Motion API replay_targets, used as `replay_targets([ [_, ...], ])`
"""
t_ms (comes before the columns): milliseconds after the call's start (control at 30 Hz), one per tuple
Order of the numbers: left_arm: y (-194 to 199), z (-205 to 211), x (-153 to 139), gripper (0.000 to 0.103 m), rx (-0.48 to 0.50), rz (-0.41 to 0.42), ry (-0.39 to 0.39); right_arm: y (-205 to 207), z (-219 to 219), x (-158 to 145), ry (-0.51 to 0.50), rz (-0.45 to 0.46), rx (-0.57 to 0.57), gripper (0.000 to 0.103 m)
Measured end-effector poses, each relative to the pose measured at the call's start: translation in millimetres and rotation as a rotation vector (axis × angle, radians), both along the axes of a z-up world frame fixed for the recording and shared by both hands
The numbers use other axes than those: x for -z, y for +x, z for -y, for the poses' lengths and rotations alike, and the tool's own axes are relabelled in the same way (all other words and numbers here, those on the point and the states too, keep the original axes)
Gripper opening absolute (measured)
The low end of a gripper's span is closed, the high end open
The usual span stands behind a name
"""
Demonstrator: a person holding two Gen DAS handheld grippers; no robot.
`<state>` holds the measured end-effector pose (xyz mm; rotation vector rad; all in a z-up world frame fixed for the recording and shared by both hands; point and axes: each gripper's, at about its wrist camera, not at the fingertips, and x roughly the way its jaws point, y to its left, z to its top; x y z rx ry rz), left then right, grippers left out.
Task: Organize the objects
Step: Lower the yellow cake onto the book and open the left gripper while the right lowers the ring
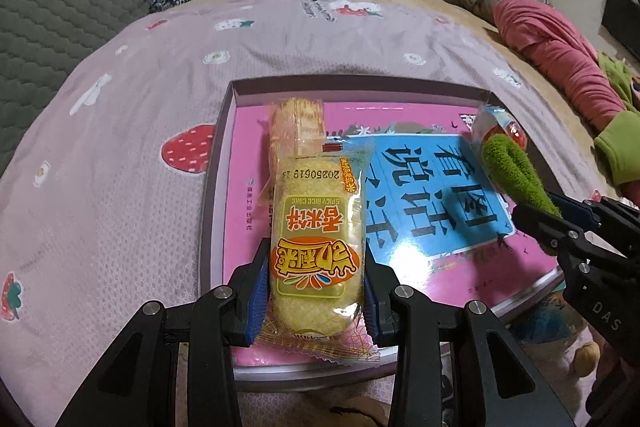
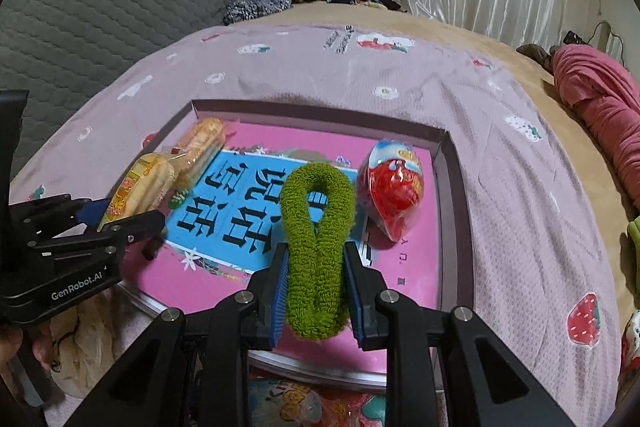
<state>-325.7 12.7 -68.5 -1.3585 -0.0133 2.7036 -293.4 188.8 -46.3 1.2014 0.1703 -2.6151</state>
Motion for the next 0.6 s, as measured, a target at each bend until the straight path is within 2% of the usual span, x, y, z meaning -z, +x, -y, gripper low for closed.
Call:
replay_targets([
  [300, -4.5, 1.1, 11.5, 0.040, -0.007, 0.041, -0.013, -5.3, 0.8, 15.4, 0.028, 0.060, 0.009, 0.027],
  [600, -3.9, 0.0, 12.6, 0.041, -0.003, 0.040, -0.022, -9.5, -0.3, 26.3, 0.038, 0.099, 0.016, 0.029],
])
